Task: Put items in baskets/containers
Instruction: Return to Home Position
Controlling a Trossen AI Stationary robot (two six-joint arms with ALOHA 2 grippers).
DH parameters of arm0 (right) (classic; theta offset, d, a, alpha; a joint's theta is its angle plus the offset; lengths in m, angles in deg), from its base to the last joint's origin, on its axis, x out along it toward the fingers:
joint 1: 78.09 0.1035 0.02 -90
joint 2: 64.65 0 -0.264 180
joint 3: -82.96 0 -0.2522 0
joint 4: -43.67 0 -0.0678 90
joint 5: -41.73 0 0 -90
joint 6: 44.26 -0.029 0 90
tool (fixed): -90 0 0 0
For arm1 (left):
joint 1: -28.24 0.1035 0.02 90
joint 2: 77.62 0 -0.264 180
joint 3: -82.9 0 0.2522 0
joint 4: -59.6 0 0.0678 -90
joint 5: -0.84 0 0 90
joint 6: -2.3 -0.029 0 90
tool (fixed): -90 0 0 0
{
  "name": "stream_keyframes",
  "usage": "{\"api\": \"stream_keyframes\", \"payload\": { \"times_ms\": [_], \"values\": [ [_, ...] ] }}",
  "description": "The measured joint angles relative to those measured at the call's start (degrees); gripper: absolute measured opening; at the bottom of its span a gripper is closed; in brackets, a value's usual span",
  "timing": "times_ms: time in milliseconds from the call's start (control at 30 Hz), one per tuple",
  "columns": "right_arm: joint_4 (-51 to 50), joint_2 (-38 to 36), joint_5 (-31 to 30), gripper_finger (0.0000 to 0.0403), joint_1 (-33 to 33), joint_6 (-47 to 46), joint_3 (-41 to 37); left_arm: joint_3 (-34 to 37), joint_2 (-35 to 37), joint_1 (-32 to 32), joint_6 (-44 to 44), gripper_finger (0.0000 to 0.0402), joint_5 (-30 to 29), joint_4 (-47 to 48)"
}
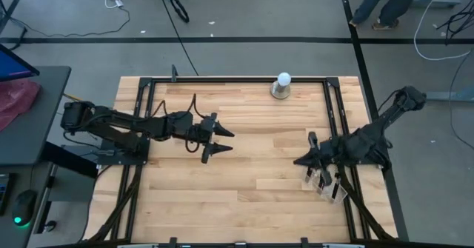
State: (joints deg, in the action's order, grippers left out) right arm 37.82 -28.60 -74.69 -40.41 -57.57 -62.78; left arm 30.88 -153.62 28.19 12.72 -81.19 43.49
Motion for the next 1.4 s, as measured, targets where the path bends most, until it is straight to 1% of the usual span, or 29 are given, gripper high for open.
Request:
{"api": "stream_keyframes", "payload": {
  "times_ms": [100, 267, 400, 467, 533, 700, 833, 900, 967, 1067, 1167, 1267, 1367, 1400],
  "values": [
    [-0.69, -10.02, 1.2, 0.0001, -2.0, 2.17, -3.44, 0.61, 2.86, 0.54, -1.05, 0.0244, 0.0, 2.06],
    [-5.74, -25.21, 1.64, 0.0, -2.33, 3.98, -7.29, 5.73, 9.51, 2.84, -1.21, 0.0208, -0.33, 2.42],
    [-8.24, -33.37, 1.84, 0.0, -2.88, 6.65, -9.82, 10.46, 15.2, 5.0, -0.64, 0.0174, -0.44, 2.18],
    [-7.74, -35.8, 2.26, 0.0, -4.22, 8.21, -11.08, 12.41, 17.69, 6.09, -0.28, 0.0159, -0.67, 2.26],
    [-6.26, -35.93, 4.43, 0.0, -6.41, 8.42, -12.28, 13.79, 20.14, 7.04, 0.24, 0.0147, -0.85, 2.46],
    [1.51, -33.66, 15.21, 0.0, -14.95, 9.55, -16.87, 14.76, 23.76, 8.67, 0.77, 0.0123, 1.4, 3.33],
    [0.32, -33.76, 22.7, 0.0, -23.77, 8.62, -18.02, 14.68, 24.5, 9.63, 0.89, 0.0115, 1.74, 3.18],
    [-2.43, -34.15, 28.12, 0.0, -27.86, 8.0, -18.05, 14.69, 24.59, 10.32, 0.89, 0.0115, 2.27, 3.61],
    [-5.69, -34.88, 31.2, 0.0, -31.31, 7.53, -18.09, 14.69, 24.8, 10.9, 0.89, 0.0115, 2.43, 4.73],
    [-9.9, -36.02, 32.28, 0.0, -35.48, 6.38, -18.09, 14.69, 24.76, 11.55, 0.89, 0.0115, 2.41, 6.76],
    [-10.2, -36.04, 34.52, 0.0, -37.74, 6.07, -18.11, 14.69, 24.79, 11.51, 0.76, 0.0115, 2.4, 7.35],
    [-9.92, -36.04, 34.99, 0.0, -38.06, 6.38, -18.06, 14.69, 24.99, 11.29, 0.7, 0.0115, 2.51, 7.65],
    [-9.89, -35.29, 34.93, 0.0, -38.06, 6.61, -18.06, 15.05, 25.66, 10.3, -1.93, 0.0113, 2.36, 6.61],
    [-9.96, -34.95, 34.73, 0.0, -38.06, 6.42, -18.06, 16.17, 26.4, 10.02, -2.53, 0.011, 1.91, 5.27]
  ]
}}
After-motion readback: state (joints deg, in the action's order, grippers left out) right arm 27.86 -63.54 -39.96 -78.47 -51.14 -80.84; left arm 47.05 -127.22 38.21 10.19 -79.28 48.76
